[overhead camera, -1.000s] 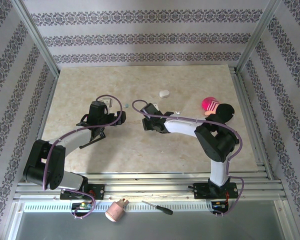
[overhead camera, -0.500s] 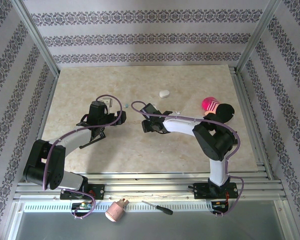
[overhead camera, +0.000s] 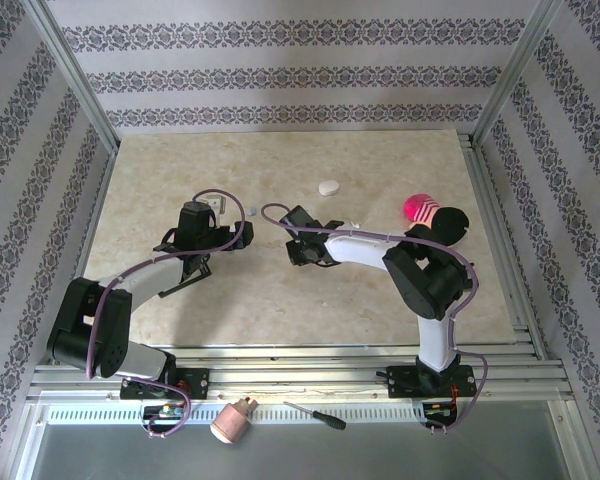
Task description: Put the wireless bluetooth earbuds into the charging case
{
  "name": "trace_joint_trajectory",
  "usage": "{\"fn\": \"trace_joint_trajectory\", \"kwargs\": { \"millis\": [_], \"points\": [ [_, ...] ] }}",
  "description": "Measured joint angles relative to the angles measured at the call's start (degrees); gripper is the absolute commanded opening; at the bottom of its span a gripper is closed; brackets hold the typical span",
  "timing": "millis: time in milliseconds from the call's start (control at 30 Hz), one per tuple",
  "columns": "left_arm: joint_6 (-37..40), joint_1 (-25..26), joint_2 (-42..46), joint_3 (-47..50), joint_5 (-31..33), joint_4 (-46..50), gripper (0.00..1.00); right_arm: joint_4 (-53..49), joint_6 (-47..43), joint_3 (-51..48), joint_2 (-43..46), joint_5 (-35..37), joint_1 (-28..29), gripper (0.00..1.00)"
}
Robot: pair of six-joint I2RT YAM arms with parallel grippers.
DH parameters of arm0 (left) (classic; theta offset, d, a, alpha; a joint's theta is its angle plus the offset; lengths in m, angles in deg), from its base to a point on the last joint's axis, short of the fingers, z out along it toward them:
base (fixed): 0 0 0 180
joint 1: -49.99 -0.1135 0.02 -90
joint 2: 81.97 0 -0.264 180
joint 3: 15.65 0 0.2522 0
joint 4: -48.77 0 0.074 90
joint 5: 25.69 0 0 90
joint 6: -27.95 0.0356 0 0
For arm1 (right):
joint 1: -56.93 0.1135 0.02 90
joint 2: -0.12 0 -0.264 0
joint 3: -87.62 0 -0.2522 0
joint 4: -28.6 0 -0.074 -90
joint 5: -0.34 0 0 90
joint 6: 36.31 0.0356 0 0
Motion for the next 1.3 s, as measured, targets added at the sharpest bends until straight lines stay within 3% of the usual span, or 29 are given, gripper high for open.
{"fn": "trace_joint_trajectory", "kwargs": {
  "millis": [200, 300, 533, 733, 967, 1300],
  "points": [
    [0.9, 0.0, 0.1, 1.0, -0.8, -2.0, 0.99, 2.6, -8.0, -3.6, 4.7, -7.0, -2.6, 0.26],
    [3.1, -0.3, 0.5, 2.4, -4.4, -4.5, 1.00, 2.7, -15.8, -5.8, 9.7, -13.0, -4.4, 0.26],
    [11.1, -0.2, 3.6, 6.1, -20.6, -12.9, 1.00, -4.0, -31.3, -5.4, 18.9, -31.3, -9.9, 0.26],
    [16.4, 1.6, 6.4, 9.7, -32.8, -22.4, 0.97, -16.0, -41.4, -1.4, 20.0, -41.2, -12.5, 0.25],
    [18.7, 5.4, 2.3, 10.7, -45.3, -33.0, 0.84, -26.1, -48.1, 3.3, 20.7, -47.9, -12.4, 0.24],
    [11.3, 7.0, -3.9, 11.2, -53.9, -48.5, 0.68, -34.5, -55.8, 11.7, 19.9, -52.5, -10.3, 0.24]
  ]
}}
